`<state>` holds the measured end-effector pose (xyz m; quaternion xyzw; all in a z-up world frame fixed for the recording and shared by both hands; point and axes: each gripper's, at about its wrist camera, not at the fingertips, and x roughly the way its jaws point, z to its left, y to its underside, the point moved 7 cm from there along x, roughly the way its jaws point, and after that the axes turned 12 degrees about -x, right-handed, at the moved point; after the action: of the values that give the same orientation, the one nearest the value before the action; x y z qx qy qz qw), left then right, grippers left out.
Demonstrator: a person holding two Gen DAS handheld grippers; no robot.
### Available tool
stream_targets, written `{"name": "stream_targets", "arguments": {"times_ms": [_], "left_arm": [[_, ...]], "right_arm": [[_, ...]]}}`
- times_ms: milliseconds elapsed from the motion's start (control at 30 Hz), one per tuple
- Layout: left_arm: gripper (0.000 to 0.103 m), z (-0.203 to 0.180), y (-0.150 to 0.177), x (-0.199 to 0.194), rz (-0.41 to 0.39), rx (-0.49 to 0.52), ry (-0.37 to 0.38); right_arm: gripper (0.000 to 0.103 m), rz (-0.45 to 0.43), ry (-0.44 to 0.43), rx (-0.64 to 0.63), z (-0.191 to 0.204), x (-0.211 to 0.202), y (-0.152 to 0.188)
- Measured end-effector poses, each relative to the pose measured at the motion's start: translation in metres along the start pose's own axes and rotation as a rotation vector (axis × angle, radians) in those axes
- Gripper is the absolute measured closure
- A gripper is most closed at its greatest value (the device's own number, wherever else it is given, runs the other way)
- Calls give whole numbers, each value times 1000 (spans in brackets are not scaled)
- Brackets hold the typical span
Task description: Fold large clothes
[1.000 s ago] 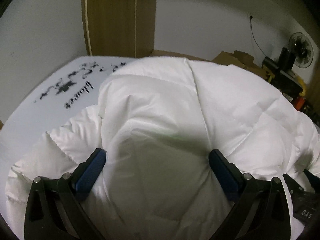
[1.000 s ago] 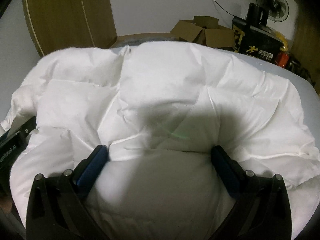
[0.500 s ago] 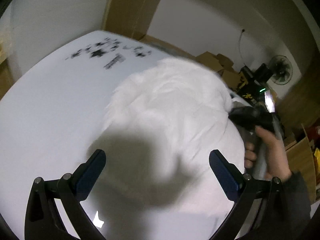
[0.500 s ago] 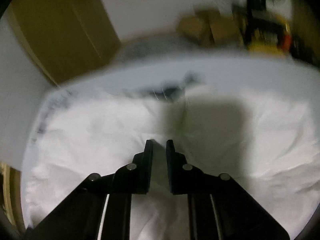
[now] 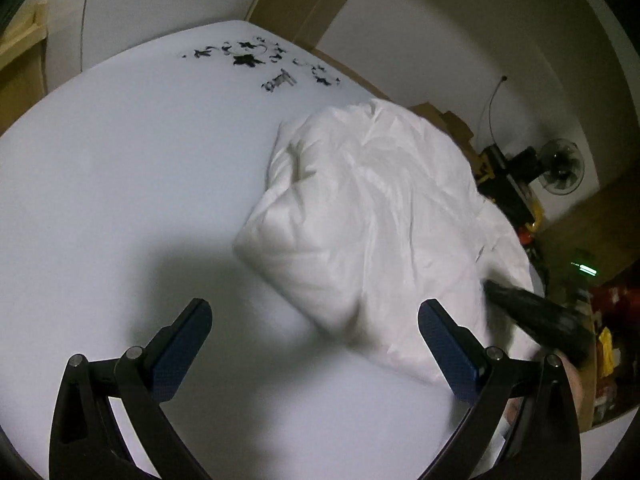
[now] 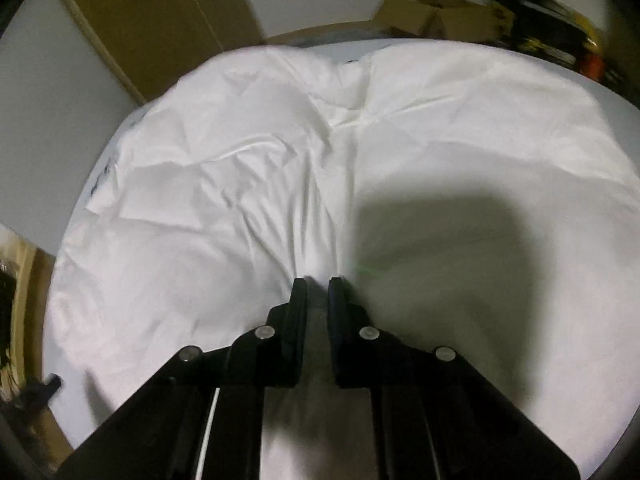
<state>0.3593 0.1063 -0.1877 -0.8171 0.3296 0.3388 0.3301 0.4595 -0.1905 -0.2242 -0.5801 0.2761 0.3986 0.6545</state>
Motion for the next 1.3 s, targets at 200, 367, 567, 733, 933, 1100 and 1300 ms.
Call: {"name": "stream_targets", "arguments": {"times_ms": [200, 367, 567, 733, 933, 1100, 1300], "left_arm": [[0, 13, -3, 18, 77, -87, 20], [0, 19, -3, 15, 80, -123, 65], [0, 29, -3, 32, 189, -276, 203], [0, 21, -12, 46, 212, -280, 265], [0, 8, -27, 66, 236, -296, 299], [0, 6, -45, 81, 220, -284, 291], [1, -3, -49, 88, 200, -238, 275]], "right_arm": [[94, 108, 7, -68, 14, 50, 45], [93, 167, -13, -99, 32, 62, 64], [53, 114, -133, -32, 24, 66, 54], [24, 22, -146, -43, 36, 48, 58], [24, -9, -184, -29, 30, 42, 57], [24, -21, -158, -43, 22, 32, 54], [30, -22, -194, -64, 36, 37, 47]]}}
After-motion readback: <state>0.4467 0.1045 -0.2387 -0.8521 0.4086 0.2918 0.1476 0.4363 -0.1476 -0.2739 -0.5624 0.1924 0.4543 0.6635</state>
